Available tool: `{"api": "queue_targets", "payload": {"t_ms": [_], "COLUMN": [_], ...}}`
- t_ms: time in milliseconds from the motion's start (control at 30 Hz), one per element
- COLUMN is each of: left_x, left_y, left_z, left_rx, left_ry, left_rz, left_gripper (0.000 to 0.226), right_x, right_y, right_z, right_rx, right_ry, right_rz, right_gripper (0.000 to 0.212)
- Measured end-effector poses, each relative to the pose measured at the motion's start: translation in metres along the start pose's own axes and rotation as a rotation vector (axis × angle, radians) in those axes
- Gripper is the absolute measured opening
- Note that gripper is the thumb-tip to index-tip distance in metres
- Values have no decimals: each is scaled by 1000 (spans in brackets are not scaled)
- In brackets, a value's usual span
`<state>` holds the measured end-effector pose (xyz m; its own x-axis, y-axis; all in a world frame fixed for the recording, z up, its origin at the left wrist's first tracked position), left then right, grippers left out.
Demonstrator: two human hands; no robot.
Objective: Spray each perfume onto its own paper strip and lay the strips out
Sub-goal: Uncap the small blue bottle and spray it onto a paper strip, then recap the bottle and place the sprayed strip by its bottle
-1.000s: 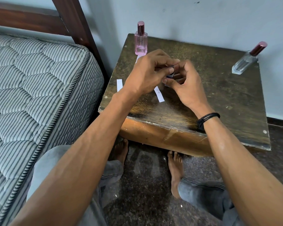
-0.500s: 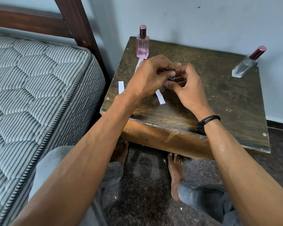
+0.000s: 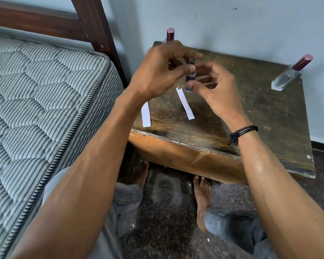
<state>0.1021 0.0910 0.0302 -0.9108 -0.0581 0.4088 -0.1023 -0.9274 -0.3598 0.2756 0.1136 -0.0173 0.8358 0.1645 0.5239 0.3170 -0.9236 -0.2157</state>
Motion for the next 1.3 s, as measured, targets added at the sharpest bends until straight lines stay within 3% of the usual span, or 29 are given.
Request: {"api": "queue_targets", "payload": {"t_ms": [167,300,600,1300], "left_x": [36,45,46,44], "left_y": [5,10,16,17], "left_z": [-4,-10,-21,-21], "left_rx": [-6,63,124,179], "left_ry": [-55,-126,-225,-218], "left_rz": [46,-26,-104,-139], "left_gripper": [26,26,21,25], "right_x": [6,-3,-36,-36], "right_y": [-11,-17,-22,-26], "right_z": [3,12,7,16], "right_rx": [-52,-105,-85,-188], "right_ry": [80,253,509,447], "right_rz": [11,0,-125,-117], "right_gripper": [19,11,13,4]}}
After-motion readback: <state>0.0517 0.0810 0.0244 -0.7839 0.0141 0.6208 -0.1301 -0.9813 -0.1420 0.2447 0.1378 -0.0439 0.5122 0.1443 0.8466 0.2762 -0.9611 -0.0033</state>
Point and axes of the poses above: each hand's wrist, its own y-axis away from the middle knuckle, its own x-axis out of the back of the hand, z = x × y, the point moved 3 cm from there along -y, towards the middle knuckle, and after that the axes turned 10 degrees about y, right-handed, at the moved point
